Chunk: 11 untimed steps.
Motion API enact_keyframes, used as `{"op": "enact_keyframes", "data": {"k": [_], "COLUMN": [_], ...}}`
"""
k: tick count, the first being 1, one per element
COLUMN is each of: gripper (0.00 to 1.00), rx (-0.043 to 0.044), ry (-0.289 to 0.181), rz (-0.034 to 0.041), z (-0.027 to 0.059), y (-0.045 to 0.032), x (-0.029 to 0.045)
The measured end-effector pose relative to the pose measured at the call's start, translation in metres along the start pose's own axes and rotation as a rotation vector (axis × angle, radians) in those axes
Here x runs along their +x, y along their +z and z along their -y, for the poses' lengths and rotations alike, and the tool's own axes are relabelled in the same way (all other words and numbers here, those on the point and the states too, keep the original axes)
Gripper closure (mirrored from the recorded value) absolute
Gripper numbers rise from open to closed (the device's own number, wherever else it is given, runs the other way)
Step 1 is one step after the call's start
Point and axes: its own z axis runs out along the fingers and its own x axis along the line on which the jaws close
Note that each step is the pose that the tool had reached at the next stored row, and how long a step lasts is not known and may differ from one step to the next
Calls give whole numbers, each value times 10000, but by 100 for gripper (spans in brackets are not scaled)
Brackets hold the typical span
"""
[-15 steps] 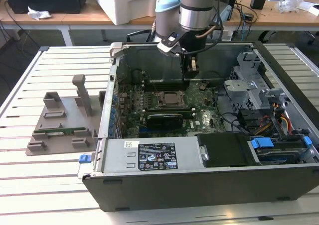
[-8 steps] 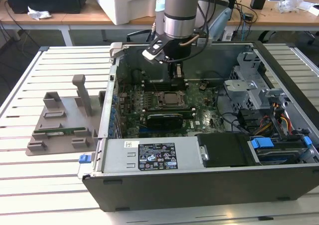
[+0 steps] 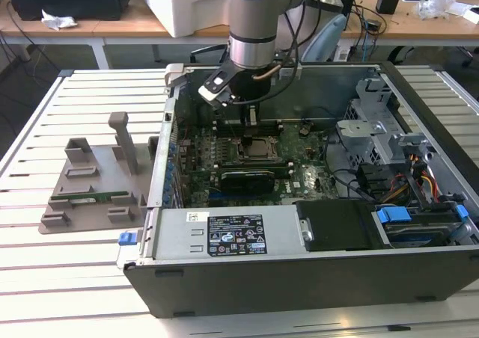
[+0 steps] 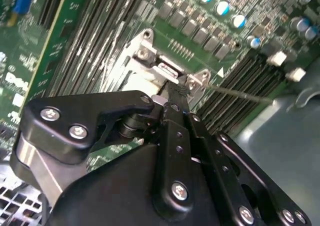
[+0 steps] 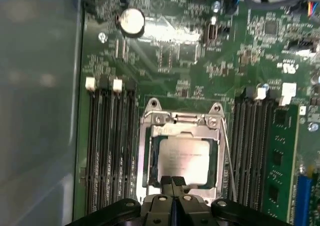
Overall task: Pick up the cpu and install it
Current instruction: 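Close the cpu cover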
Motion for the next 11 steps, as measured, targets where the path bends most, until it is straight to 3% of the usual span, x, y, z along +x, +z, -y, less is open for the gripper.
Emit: {"op": "enact_keyframes", "data": {"k": [5, 10, 11], "gripper": [89, 89, 89], "rx": [3, 2, -13], "ry": [0, 1, -1], "rz": [3, 1, -8], "z": [71, 59, 39], "y": [50, 63, 27], "x": [7, 8, 6]}}
